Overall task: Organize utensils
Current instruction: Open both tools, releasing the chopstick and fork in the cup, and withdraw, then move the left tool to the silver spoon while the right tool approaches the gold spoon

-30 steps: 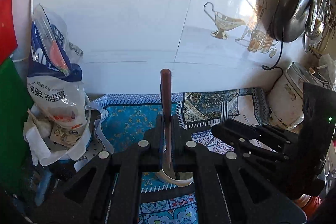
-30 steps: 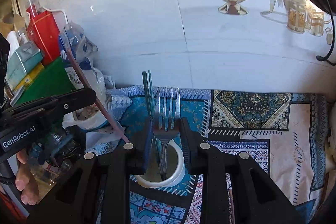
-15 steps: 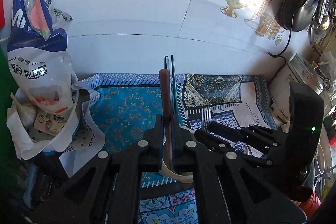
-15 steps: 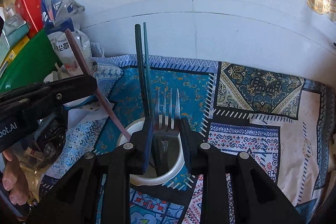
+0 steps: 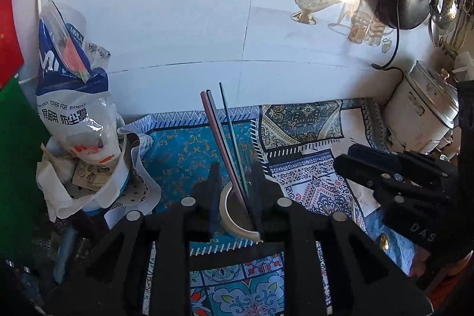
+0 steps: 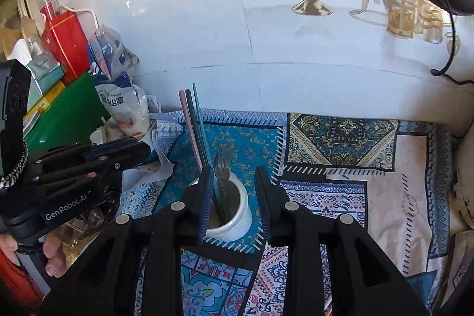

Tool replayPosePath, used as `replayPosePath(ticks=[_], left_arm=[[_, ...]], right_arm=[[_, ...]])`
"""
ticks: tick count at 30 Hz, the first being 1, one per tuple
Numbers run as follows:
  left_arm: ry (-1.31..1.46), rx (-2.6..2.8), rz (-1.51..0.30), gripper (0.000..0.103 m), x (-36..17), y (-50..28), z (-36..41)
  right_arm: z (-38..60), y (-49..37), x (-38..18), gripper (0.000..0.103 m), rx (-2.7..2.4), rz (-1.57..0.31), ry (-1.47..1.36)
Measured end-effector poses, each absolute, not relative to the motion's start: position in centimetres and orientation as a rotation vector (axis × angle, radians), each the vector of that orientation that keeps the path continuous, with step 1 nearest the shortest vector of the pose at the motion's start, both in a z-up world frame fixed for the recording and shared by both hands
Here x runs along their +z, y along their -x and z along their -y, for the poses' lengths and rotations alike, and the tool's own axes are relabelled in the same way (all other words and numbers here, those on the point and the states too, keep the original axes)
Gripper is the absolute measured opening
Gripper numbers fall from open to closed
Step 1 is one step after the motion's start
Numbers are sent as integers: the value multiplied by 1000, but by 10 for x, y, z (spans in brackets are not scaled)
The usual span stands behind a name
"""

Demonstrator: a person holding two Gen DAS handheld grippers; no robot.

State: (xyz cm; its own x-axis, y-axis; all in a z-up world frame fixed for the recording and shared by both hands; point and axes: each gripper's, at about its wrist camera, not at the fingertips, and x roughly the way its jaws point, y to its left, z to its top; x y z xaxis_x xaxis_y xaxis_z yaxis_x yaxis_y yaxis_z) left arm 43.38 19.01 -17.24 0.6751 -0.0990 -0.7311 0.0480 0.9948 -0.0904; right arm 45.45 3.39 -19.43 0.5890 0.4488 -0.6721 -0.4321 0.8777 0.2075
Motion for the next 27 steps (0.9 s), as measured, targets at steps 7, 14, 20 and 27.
replayPosePath(ticks=[7, 14, 20, 27], left_arm=[[38, -87, -776, 37, -149, -411, -151], [2, -139, -807, 45, -158, -394, -95], [-38, -182, -892, 45, -192, -385, -49], [-46, -218, -1011, 45, -237, -376, -11]], right_arm=[[22, -426, -174, 28, 444, -730, -29], [82, -403, -181, 28, 353, -753, -29], [133, -386, -208, 28, 275, -826, -27], [171, -366, -255, 29, 235, -938, -55]])
